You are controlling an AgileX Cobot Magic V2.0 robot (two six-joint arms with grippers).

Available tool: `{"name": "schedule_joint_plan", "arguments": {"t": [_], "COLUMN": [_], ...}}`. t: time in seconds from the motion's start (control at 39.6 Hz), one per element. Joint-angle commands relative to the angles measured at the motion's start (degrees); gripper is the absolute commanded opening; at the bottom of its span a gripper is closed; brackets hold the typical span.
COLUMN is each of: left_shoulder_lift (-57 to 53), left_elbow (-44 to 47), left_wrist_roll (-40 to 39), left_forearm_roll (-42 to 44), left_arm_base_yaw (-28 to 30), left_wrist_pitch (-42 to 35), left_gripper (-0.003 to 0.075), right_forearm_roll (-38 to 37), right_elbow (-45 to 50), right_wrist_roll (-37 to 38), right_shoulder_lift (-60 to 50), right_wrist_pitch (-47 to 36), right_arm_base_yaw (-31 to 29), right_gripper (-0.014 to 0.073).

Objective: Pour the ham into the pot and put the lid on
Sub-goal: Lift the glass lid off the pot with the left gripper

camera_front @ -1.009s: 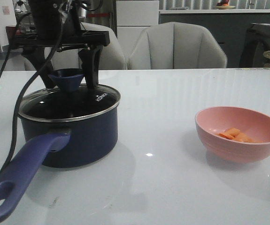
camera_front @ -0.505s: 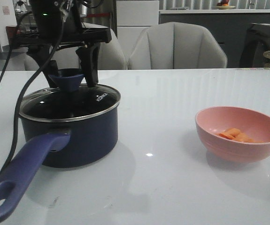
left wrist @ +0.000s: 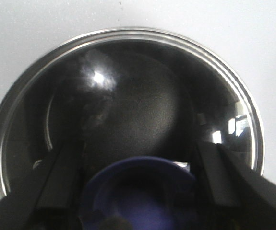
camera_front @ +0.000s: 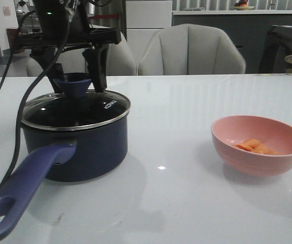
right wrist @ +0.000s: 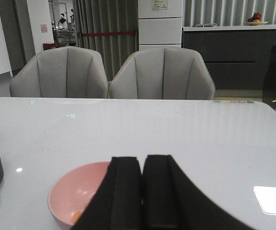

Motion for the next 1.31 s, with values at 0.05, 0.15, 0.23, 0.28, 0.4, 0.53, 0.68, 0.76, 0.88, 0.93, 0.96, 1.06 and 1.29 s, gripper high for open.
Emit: {"name": "schedule_joint_plan", "arguments": {"t": [0.05, 0.15, 0.23, 0.28, 0.4, 0.53, 0.68, 0.76, 0.88, 0.93, 0.96, 1.06, 1.29], "left_shoulder_lift": [-3.51, -3.51, -3.51, -3.51, -3.74, -4.23, -5.39, -6.42, -8.63, -9.51, -10.14, -12.43, -16.19], "left_elbow": [-3.84, -3.81, -3.9, -4.04, -4.04, -4.04, -4.04, -3.93, -2.21, -1.19, -0.41, 2.73, 8.95], "left_wrist_roll": [-0.38, -0.38, -0.38, -0.28, -0.16, -0.16, -0.16, -0.16, 0.07, 0.07, 0.07, 0.67, 2.95], "left_forearm_roll": [-1.1, -1.1, -1.1, -1.1, -0.43, -0.56, -0.31, -0.31, 2.13, 3.42, 3.86, 4.48, 4.48], "left_arm_base_yaw": [-0.21, -0.21, -0.21, -0.21, -0.06, 0.64, 2.42, 3.71, 6.17, 7.21, 8.02, 11.67, 18.96], "left_wrist_pitch": [2.14, 2.14, 2.14, 2.14, 2.14, 2.14, 2.14, 2.14, 2.14, 2.14, 2.14, 2.14, 2.14], "left_gripper": [0.0208, 0.0208, 0.0208, 0.0208, 0.0208, 0.0208, 0.0208, 0.0208, 0.0208, 0.0208, 0.0208, 0.0208, 0.0208], "right_forearm_roll": [-0.65, -0.65, -0.65, -0.65, -0.65, -0.65, -0.65, -0.65, -0.65, -0.65, -0.65, -0.65, -0.65], "right_elbow": [0.59, 0.59, 0.59, 0.59, 0.59, 0.59, 0.59, 0.59, 0.59, 0.59, 0.59, 0.59, 0.59], "right_wrist_roll": [-0.15, -0.15, -0.15, -0.15, -0.15, -0.15, -0.15, -0.15, -0.15, -0.15, -0.15, -0.15, -0.15], "right_shoulder_lift": [-1.15, -1.15, -1.15, -1.15, -1.15, -1.15, -1.15, -1.15, -1.15, -1.15, -1.15, -1.15, -1.15], "right_wrist_pitch": [-4.42, -4.42, -4.42, -4.42, -4.42, -4.42, -4.42, -4.42, -4.42, -4.42, -4.42, -4.42, -4.42], "right_arm_base_yaw": [-0.26, -0.26, -0.26, -0.26, -0.26, -0.26, -0.26, -0.26, -0.26, -0.26, -0.26, -0.26, -0.26], "right_gripper": [0.0136, 0.0136, 0.0136, 0.0136, 0.0136, 0.0136, 0.0136, 0.0136, 0.0136, 0.0136, 0.0136, 0.0136, 0.0136]}}
